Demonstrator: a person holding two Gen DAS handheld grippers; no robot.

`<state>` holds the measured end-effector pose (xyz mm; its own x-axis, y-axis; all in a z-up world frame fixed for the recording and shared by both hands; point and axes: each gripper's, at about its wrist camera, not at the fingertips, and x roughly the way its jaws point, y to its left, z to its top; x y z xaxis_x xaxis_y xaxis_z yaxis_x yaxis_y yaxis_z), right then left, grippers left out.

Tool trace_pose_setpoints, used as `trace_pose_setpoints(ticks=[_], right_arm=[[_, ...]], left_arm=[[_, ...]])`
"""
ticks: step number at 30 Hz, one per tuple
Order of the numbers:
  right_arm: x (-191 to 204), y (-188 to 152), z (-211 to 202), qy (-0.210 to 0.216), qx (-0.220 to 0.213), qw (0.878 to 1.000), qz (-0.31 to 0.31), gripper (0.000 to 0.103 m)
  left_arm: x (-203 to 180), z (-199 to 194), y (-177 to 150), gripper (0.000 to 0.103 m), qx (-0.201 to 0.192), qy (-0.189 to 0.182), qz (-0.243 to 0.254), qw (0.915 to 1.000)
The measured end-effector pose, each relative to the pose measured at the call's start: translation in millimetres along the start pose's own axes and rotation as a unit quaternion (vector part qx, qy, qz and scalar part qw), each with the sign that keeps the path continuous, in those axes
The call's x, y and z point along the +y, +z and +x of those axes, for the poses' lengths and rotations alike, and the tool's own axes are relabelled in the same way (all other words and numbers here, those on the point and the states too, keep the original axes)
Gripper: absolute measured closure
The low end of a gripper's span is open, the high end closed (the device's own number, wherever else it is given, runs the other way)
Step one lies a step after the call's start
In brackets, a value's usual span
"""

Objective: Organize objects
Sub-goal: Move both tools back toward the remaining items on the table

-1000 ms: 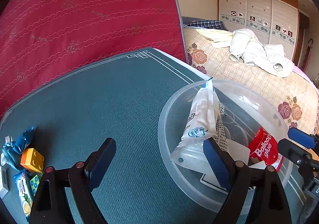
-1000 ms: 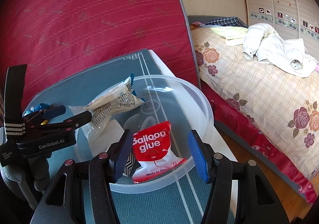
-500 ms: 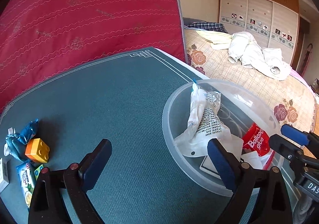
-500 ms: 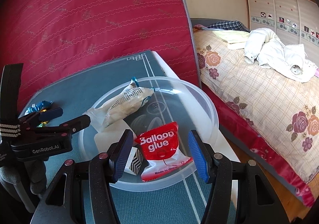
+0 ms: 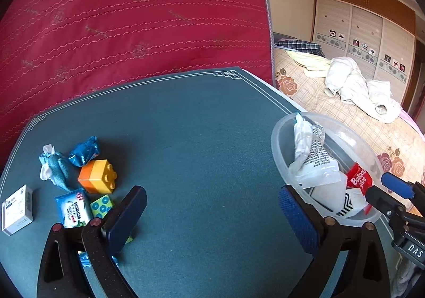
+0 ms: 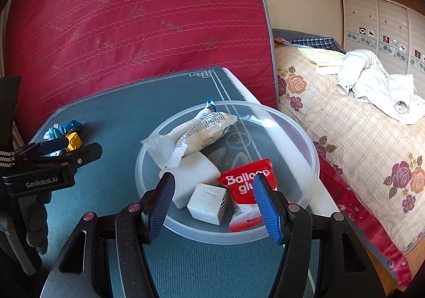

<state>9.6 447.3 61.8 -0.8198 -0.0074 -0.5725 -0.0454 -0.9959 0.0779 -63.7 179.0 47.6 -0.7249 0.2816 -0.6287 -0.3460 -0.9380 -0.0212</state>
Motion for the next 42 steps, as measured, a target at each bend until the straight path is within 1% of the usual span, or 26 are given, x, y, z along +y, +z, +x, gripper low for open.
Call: trace_pose_setpoints(ticks=[7,12,16,22,25,28,32,37,42], right_arm=[[28,0,1,0.018,0.005,1.000,-0.012,0.040],[53,-2,5,0.036,0.011,0.999,-0.023,0.039],[72,-4,9,0.051,0.019,0.998,-0.033,0.039],[92,-9,13,0.069,0.026,0.996,-0.042,0.039],[100,-11,16,0.078,0.031,0.995,-0.045,0.038],[109,-11,19,0.087,0.034,0.994,-0.049,0.036],[121,-14,23,0.098,0.040,0.993,-0.053,0.036],[132,-19,27,0.108,0.049,0.991,-0.061,0.036],[136,-23,28,0.110,0.052,0.991,-0.063,0.036]], left_arm=[[39,-11,-11,0.001,0.003,0.034,-0.026,0.9991],[73,-14,-19,0.001,0.007,0.062,-0.055,0.9965],[103,-13,-27,0.001,0.017,0.091,-0.085,0.9920],[137,-9,-36,0.001,0.034,0.125,-0.136,0.9822],[144,-4,-40,0.001,0.045,0.132,-0.147,0.9792],[151,2,-41,0.001,0.057,0.129,-0.158,0.9772],[156,6,-40,0.001,0.060,0.122,-0.165,0.9768],[153,8,-41,0.001,0.069,0.111,-0.164,0.9777],[152,10,-40,0.001,0.073,0.121,-0.161,0.9767]])
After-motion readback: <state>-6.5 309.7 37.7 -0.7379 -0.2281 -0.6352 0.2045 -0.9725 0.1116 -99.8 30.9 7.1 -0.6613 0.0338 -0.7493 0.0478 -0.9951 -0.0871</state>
